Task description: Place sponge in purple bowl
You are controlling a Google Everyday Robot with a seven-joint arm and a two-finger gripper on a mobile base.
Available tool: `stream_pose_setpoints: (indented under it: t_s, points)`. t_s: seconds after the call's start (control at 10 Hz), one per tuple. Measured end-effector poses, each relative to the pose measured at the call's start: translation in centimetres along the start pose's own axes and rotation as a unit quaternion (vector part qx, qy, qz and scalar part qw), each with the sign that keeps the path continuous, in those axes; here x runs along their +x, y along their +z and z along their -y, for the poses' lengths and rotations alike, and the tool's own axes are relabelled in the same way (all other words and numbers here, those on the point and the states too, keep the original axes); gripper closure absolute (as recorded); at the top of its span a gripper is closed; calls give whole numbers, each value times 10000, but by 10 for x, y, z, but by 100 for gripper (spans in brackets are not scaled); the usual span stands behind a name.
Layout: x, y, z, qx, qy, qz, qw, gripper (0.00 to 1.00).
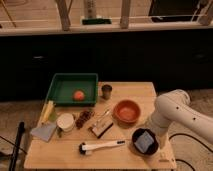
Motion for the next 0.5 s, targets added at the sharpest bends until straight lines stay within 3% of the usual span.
stream_pose_setpoints:
  t_s: [0.5]
  points:
    - [5,-2,2,12,8,15,10000,20]
